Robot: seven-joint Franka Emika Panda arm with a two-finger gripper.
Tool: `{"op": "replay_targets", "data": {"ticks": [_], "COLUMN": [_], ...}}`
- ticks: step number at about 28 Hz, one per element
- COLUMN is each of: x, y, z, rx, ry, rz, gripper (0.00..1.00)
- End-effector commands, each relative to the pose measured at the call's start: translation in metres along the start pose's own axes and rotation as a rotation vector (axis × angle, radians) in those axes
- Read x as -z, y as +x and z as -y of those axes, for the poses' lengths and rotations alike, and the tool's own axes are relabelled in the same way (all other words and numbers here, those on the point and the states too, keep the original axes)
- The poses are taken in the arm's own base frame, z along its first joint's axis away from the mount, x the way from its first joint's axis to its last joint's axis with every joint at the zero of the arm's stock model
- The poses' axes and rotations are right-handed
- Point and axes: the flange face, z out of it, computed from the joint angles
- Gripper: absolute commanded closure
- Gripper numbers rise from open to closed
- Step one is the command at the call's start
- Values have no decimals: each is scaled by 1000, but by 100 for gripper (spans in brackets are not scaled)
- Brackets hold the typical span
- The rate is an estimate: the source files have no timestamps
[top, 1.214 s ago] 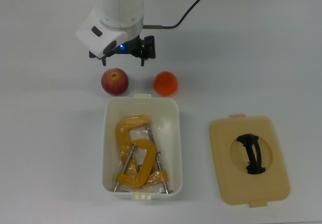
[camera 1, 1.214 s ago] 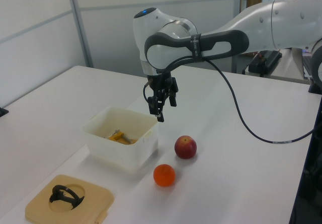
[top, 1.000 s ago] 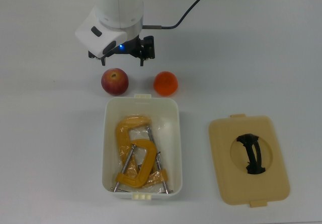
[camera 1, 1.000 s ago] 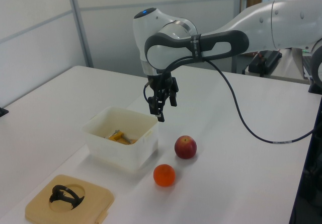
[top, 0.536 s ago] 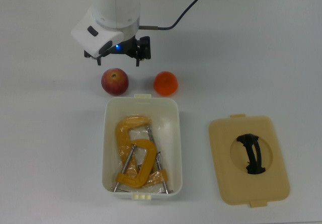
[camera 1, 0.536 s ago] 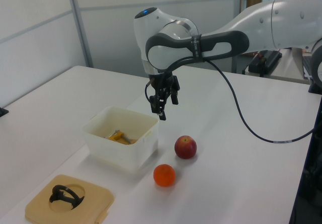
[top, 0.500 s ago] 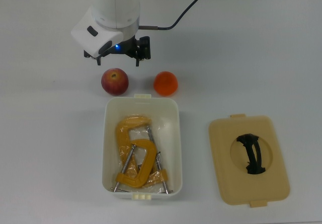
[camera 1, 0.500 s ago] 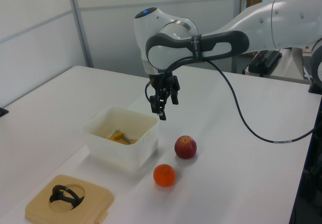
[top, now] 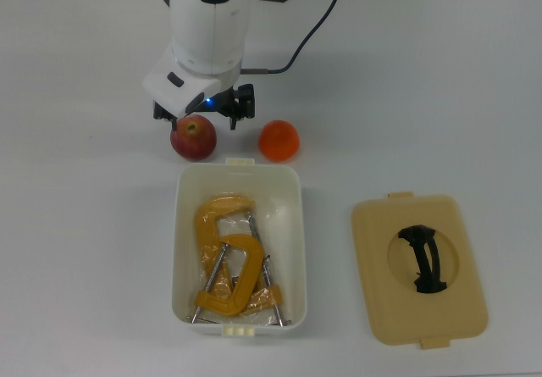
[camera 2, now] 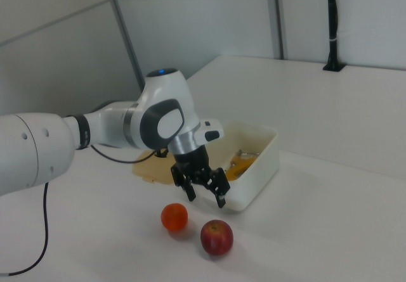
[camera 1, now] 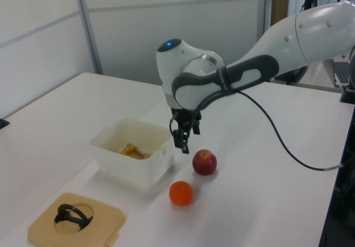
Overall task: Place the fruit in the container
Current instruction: 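Close the gripper around the red apple, then lift the apple and carry it over the white container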
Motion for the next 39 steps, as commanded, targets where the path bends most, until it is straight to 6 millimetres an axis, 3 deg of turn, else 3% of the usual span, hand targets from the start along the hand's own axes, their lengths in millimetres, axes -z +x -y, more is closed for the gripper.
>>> {"op": "replay_targets", "data": {"ticks": [1,12,19,21,26,27,28,31,32,36,37,39], "x": [-20,-68,-81,-88,-94,-88,-86,-74,-57,-19,7,30], "y": [-26,-22,-18,-17,-15,-12,-11,-9,-4,1,7,10], "z": [0,-10,-9,-8,-6,-7,-8,-10,-13,-18,-21,-25], "rx": [56,91,104,118,134,128,121,109,97,47,16,-7], "ry": [-55,-109,-123,-136,-153,-150,-147,-148,-149,-105,-70,-42], "rz": [12,87,83,92,99,87,83,66,42,8,-23,-36], "gripper": [0,0,0,15,74,94,100,100,100,100,100,100]}}
